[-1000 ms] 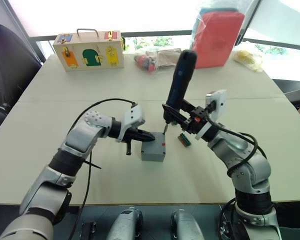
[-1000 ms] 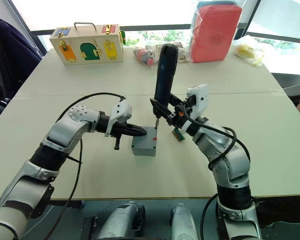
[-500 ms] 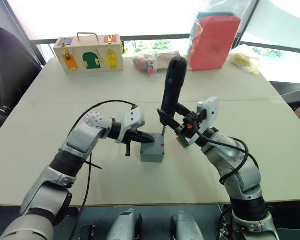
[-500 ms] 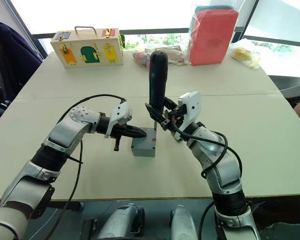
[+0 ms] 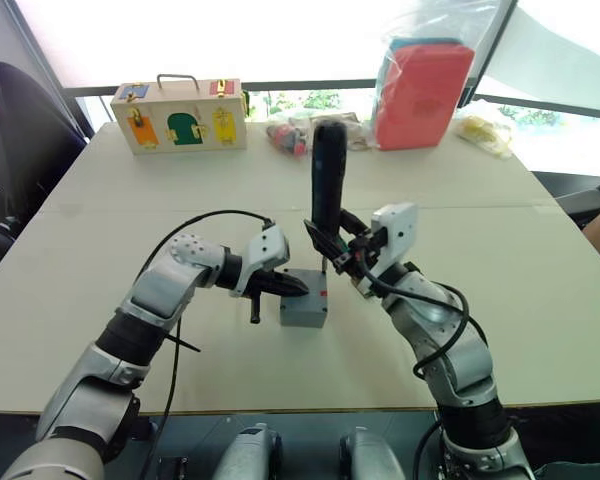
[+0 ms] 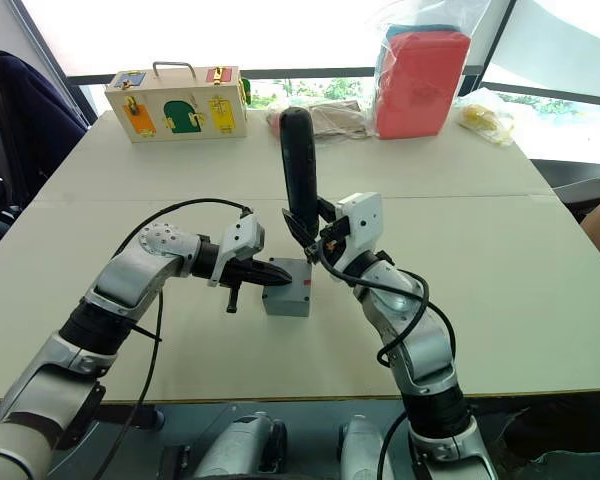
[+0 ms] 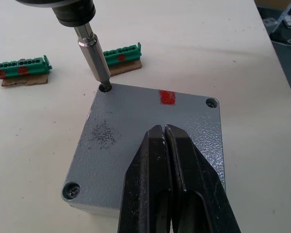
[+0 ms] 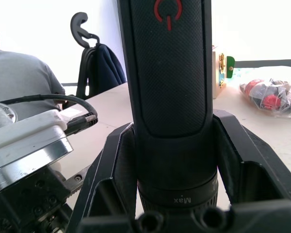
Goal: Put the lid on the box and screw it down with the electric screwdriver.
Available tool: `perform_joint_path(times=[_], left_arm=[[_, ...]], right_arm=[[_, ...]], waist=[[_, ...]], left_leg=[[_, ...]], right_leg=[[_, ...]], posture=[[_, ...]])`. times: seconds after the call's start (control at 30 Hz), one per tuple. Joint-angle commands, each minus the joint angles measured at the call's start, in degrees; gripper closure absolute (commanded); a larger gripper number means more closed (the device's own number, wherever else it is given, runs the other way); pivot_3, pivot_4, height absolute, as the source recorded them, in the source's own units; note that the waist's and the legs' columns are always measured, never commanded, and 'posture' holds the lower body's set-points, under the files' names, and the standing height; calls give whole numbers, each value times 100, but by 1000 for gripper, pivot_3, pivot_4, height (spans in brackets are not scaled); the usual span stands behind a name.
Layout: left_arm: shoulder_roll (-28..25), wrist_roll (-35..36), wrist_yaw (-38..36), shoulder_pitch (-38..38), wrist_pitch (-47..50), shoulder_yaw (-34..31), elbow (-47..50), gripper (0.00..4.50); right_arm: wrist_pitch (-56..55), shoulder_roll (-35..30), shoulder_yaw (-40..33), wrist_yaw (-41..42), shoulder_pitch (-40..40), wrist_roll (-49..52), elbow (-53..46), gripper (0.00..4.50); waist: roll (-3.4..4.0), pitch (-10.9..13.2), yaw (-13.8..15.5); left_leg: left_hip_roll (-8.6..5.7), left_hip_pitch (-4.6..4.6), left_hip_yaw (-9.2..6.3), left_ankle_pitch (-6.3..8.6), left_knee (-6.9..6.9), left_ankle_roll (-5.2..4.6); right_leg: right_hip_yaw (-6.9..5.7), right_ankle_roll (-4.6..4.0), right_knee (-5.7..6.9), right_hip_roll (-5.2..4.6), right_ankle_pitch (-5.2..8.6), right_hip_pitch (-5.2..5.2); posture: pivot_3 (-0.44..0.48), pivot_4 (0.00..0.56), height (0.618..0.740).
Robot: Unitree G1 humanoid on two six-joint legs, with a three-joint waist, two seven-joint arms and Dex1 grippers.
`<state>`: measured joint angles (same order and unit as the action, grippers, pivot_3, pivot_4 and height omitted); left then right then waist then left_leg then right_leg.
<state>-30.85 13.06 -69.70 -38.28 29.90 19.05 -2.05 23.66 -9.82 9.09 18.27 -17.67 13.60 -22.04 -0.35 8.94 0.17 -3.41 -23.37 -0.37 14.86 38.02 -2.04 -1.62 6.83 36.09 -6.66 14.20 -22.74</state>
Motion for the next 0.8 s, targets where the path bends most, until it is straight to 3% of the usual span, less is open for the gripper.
perform_joint_path(times=[0.03, 0.33, 0.8], left_arm=[[-26, 3, 20, 64, 52, 9, 141, 4500], [-71, -9, -31, 57, 102, 23, 139, 4500], [-88, -155, -121, 43, -76, 183, -100, 4500]], right_arm=[[183, 54, 223, -133, 355, -256, 738, 2745], [-436, 422, -329, -287, 703, 16, 628, 2745], [-734, 524, 41, -37, 683, 121, 294, 2745]], waist=[[1, -13, 1], [-4, -44, 40], [-3, -43, 2]], left_leg=[[0, 0, 0, 0, -1, 0], [-1, 8, -3, 5, -3, -2], [0, 8, -4, 6, -11, -2]], right_leg=[[0, 0, 0, 0, 0, -1], [-1, -2, -8, -2, 1, -2], [0, -7, -8, -2, 5, -13]], posture=[[0, 150, 740], [0, 150, 740], [0, 150, 740]])
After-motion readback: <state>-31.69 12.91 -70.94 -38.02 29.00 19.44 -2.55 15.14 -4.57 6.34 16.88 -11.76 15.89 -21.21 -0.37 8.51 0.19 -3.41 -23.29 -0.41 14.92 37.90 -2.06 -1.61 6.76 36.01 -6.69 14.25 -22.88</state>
